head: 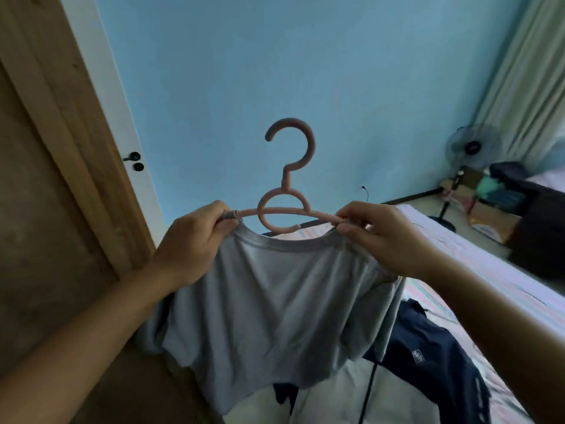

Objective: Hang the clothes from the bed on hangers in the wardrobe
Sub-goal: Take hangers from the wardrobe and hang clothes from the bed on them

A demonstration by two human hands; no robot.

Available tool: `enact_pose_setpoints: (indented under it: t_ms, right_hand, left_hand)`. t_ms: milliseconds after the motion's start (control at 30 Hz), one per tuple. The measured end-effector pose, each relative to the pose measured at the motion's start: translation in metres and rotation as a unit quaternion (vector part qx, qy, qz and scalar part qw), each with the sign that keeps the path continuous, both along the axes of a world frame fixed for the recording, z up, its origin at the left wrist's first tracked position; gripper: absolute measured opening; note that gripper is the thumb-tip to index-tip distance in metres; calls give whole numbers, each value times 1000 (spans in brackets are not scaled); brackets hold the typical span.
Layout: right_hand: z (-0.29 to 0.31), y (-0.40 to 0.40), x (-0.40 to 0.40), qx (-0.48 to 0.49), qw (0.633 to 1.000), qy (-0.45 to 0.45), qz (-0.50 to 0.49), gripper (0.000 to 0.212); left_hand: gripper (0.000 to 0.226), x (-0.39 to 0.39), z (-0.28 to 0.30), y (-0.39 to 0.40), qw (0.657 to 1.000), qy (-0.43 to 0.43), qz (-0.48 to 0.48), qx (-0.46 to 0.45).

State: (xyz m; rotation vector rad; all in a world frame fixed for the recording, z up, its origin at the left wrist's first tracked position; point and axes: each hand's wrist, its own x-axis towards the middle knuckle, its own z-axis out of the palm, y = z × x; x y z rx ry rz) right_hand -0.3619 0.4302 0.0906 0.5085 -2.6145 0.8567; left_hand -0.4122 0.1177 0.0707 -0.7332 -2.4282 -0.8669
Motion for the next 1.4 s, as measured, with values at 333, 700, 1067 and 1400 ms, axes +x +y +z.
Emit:
enact_pose_setpoints:
  t_ms: [333,700,1067,1400]
  right_hand:
    - [-12,29,89,12,992,-20,-122,7]
    - [-27,54,133,6,971,-40,-234,12]
    - [-114,132,99,-15,939,-152,-309,8]
    - [-242,232,9,-39,900,-262,-347,12]
  left_hand:
    - [20,23,-11,49,988,27,-137,63]
    - [15,22,-43,108,976,-56,-193,79]
    - [10,-24,-122,206,954,-205,-216,19]
    - [11,-98,-235,330,933,-325,-127,-82]
